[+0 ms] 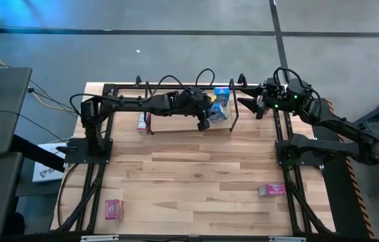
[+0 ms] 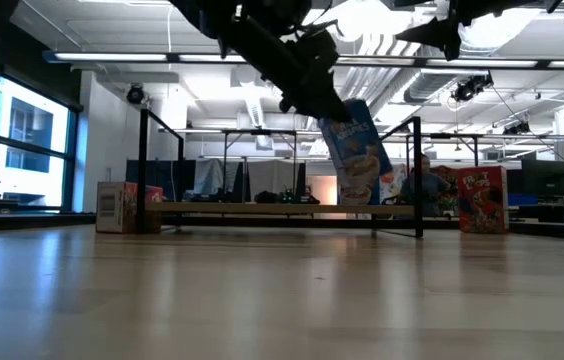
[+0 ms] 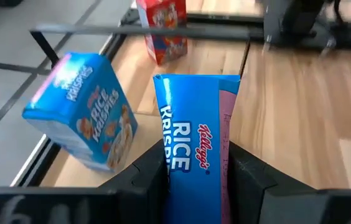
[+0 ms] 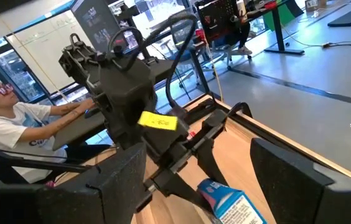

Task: Stack cereal on shelf
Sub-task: Put the blue cereal box on the shelf aligned with the other blue cereal box

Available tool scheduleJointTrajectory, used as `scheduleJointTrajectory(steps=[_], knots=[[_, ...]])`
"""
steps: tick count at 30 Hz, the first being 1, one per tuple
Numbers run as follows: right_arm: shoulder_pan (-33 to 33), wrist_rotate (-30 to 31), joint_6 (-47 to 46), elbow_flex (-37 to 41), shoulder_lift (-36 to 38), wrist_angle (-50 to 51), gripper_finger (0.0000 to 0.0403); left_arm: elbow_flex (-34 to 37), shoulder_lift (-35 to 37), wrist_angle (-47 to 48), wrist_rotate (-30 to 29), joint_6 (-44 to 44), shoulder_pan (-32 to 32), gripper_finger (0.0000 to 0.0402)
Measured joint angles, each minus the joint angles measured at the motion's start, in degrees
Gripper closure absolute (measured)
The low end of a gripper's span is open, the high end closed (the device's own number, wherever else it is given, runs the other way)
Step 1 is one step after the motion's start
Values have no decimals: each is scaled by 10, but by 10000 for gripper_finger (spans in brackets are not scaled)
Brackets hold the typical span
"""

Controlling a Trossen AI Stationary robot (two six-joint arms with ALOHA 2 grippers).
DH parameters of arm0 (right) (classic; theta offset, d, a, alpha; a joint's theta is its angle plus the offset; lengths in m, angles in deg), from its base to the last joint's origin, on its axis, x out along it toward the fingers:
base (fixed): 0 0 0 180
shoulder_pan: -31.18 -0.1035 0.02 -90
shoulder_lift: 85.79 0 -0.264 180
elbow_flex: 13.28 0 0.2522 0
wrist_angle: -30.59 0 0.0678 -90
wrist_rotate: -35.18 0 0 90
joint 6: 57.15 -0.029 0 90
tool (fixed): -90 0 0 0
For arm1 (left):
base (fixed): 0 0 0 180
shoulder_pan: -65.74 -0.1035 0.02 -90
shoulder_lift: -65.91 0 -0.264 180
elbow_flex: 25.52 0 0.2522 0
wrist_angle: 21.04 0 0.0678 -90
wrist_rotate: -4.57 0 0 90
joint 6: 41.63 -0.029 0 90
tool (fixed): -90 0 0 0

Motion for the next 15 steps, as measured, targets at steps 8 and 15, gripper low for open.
scheduleJointTrajectory(steps=[8, 15], knots=[[0, 0, 0, 0, 0, 1, 123, 0, -17, 9, -2, -22, -2, 286], [0, 2, 0, 0, -2, 1, 123, 1, -21, 12, -4, -18, -6, 286]])
